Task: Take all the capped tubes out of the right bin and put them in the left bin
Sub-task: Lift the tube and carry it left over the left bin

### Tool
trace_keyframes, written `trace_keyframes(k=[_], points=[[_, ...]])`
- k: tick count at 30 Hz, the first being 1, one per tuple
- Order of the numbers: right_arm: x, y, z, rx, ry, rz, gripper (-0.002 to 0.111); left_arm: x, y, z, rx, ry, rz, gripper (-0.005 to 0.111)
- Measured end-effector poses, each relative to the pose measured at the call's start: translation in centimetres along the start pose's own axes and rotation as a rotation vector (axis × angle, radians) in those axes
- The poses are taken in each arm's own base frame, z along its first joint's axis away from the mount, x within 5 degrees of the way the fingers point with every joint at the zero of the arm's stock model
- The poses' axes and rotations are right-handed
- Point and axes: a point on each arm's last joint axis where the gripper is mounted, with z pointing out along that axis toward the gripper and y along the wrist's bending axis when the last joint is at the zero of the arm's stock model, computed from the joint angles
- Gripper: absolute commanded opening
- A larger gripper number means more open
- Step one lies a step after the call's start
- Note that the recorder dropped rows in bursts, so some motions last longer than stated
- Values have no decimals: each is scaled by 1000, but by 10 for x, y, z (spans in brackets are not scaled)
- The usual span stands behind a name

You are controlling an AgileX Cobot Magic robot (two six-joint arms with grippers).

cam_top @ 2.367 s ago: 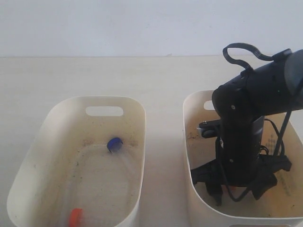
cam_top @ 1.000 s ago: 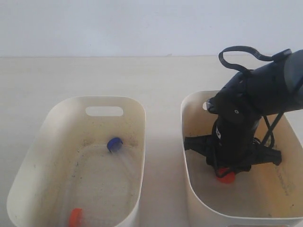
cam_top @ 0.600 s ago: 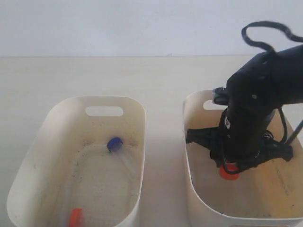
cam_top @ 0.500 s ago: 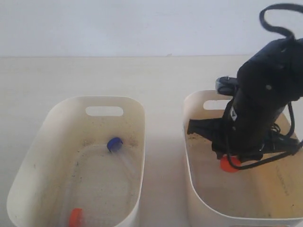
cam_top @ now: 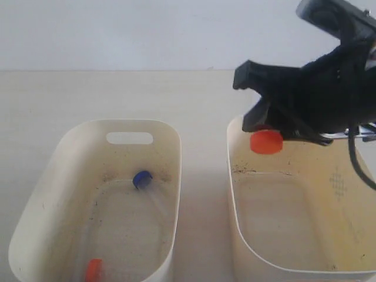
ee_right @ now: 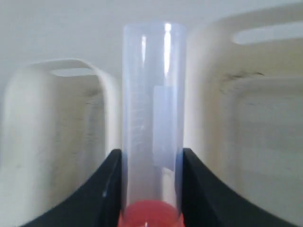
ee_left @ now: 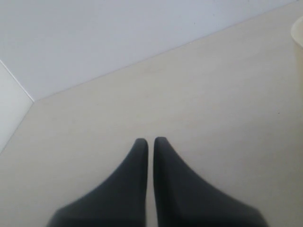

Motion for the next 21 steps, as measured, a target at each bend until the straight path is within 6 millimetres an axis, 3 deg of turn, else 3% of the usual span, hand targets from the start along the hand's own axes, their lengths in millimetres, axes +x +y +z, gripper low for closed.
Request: trace_keyframes(k=[5, 12, 14, 19, 21], points=[[6, 28, -3, -245, -17, -183, 1, 0, 0, 0, 0, 0, 0, 4], [32, 60, 33, -371, 71, -385, 2, 0, 0, 0, 0, 0, 0, 4], [40, 64, 47, -364, 99, -426, 11, 0, 0, 0, 0, 0, 0, 4], [56, 68, 84, -323, 165, -500, 58, 0, 0, 0, 0, 0, 0, 4], [58, 69, 94, -311, 177, -500, 49, 0, 0, 0, 0, 0, 0, 4]])
